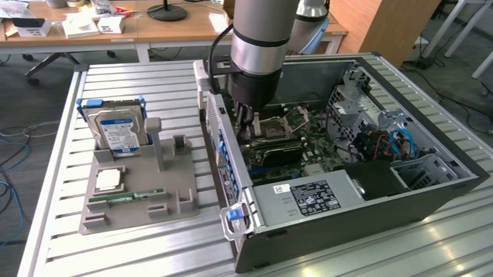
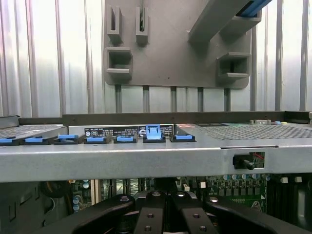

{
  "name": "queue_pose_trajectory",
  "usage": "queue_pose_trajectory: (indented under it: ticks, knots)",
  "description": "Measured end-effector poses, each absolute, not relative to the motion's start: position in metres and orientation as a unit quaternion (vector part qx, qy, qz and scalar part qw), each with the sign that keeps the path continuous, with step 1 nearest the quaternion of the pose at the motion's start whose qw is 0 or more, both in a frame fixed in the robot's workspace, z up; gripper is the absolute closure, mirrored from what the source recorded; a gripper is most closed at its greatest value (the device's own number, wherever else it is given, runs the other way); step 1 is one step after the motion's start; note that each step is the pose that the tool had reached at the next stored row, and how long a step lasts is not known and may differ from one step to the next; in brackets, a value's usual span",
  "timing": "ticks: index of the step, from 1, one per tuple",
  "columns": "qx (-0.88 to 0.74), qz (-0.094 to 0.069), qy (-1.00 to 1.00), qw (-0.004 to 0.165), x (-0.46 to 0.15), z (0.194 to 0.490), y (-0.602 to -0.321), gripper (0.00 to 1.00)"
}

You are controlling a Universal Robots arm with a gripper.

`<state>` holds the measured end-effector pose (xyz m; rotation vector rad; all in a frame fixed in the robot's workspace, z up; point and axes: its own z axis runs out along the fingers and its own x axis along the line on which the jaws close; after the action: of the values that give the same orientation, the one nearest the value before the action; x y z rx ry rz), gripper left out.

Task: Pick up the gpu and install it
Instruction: 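Press down on the gpu until it lock into place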

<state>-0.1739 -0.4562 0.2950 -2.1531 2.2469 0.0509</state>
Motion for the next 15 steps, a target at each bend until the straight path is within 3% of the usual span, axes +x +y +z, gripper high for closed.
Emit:
queue_pose_trajectory:
  ticks: [15]
  knots:
    - [-0.692, 0.016, 0.722, 0.015, -0.1798, 0.2950, -0.4562, 0.89]
